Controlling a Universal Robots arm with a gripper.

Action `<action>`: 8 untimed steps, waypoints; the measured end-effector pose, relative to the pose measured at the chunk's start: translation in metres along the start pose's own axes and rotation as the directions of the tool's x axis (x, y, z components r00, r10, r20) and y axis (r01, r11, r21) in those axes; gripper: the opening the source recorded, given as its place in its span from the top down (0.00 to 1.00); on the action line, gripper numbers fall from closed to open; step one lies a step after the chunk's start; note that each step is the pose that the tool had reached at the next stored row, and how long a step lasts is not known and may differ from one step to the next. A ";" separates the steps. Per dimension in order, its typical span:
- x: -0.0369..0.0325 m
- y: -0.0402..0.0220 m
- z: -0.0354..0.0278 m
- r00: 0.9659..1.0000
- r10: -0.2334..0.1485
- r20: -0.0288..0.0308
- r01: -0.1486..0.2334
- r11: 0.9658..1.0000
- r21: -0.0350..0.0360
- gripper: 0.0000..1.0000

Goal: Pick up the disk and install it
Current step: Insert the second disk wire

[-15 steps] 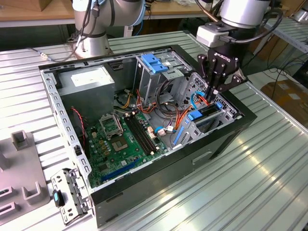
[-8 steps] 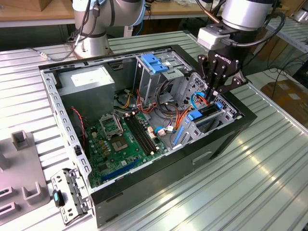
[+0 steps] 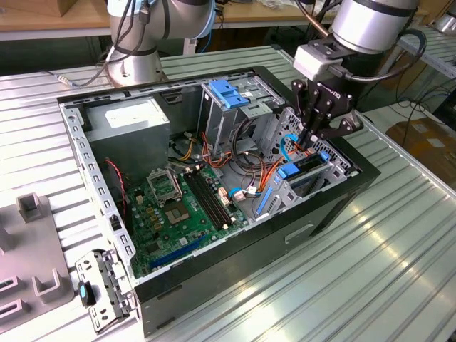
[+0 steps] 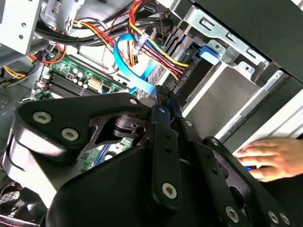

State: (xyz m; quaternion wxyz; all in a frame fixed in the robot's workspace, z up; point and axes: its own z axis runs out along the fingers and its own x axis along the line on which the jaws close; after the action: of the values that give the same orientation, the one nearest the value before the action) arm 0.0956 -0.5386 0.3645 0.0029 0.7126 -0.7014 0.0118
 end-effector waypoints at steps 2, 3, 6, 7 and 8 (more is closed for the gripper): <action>0.0024 0.0002 0.0003 1.000 0.000 0.004 0.000 1.000 0.000 0.84; 0.0043 0.0002 0.0009 1.000 0.000 0.004 0.000 1.000 0.000 0.84; 0.0089 0.0004 0.0025 1.000 0.000 0.007 0.000 1.000 0.001 0.84; 0.0096 0.0005 0.0028 1.000 0.000 0.008 0.000 1.000 0.002 0.84; 0.0104 0.0006 0.0032 1.000 0.000 0.009 0.000 1.000 0.002 0.84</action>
State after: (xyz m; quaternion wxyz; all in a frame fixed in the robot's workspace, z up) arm 0.0951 -0.5491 0.3616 -0.0011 0.7127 -0.7014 0.0095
